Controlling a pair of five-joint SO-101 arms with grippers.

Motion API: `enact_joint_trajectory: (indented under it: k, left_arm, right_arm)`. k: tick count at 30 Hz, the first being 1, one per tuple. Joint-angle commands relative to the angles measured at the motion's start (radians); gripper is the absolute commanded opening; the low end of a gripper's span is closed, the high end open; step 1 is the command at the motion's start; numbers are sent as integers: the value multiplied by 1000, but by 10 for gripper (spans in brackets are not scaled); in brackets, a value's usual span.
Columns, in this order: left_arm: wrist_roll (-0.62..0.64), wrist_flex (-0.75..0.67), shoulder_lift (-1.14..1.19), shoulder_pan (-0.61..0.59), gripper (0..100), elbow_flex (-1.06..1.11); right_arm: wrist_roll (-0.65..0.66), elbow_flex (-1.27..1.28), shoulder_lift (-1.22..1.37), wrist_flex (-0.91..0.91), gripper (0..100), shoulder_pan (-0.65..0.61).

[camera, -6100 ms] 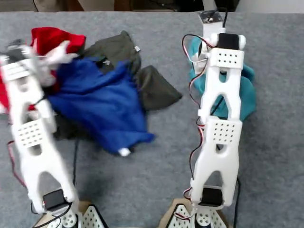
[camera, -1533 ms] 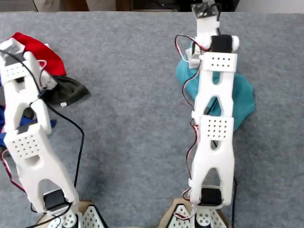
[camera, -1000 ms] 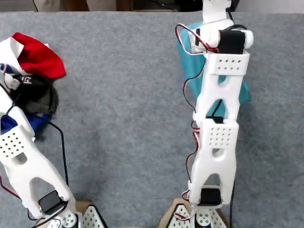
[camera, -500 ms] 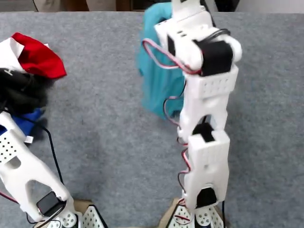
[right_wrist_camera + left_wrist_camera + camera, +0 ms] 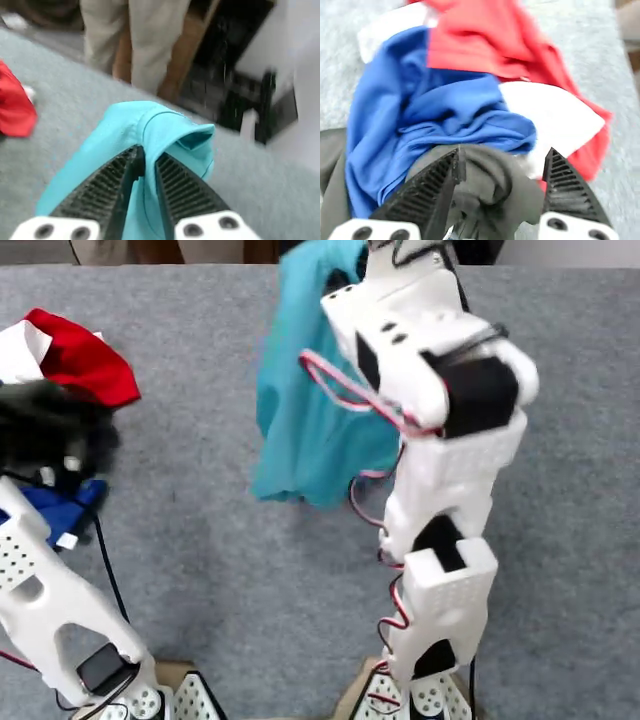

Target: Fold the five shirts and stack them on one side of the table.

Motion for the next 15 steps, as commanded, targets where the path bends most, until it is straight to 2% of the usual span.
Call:
enact_joint_trajectory:
  k: [1,3,6,8,11,15]
  left_arm:
    - [-123,15,-114,81,255,14]
    - [-207,15,-165,133,233,129]
    - [-270,15,-263,215,225,362]
    - [-275,14,-337,278,225,534]
    - [-269,9,-432,394,221,767]
    - [-206,-18,-490,571,225,973]
  right_arm:
    - [3,170,-39,20,15,74]
    - [3,283,-39,20,15,119]
    - [12,433,-35,17,16,188]
    - [17,513,-31,11,17,232]
    - [98,630,-31,-15,17,289]
    - [189,791,-31,-69,18,374]
